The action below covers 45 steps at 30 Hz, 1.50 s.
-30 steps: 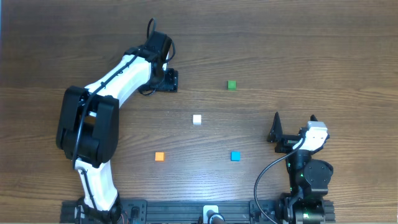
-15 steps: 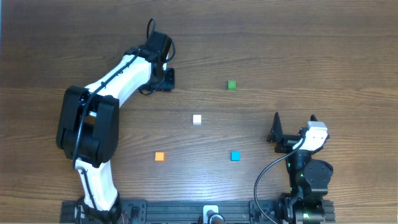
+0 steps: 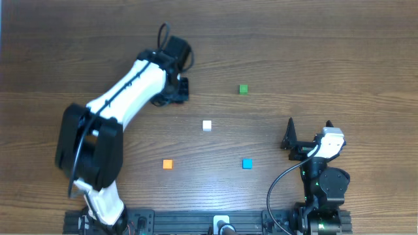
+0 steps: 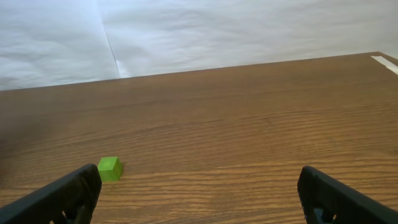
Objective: Stack Cubes
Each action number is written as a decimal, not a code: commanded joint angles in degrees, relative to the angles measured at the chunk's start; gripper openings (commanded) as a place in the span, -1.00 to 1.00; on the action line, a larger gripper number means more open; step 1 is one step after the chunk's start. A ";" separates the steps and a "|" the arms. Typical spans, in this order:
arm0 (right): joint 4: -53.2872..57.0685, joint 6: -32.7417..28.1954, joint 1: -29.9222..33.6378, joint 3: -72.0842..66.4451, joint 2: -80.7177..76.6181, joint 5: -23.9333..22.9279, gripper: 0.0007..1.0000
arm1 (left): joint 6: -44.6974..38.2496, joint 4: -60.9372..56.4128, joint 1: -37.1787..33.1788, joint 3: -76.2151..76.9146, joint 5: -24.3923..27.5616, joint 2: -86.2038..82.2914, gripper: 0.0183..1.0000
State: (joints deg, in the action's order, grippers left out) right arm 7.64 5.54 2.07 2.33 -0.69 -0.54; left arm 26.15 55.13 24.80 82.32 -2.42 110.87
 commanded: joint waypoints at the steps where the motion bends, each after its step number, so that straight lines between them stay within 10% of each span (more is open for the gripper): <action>1: -0.17 -0.48 0.31 -0.52 0.31 0.28 0.99 | 10.43 4.22 8.52 1.51 -1.90 -7.21 -0.84; 11: -0.15 -0.48 0.31 -0.52 0.31 0.28 0.99 | 20.74 0.76 21.62 -1.42 -7.52 -7.85 -0.82; 45: -0.15 -0.48 0.31 -0.52 0.31 0.28 0.99 | 23.63 -8.26 20.65 -10.12 -7.54 -4.17 -0.81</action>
State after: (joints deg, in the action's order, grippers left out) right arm 7.64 5.50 2.07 2.33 -0.69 -0.51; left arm 49.12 47.07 45.89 72.95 -8.67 104.95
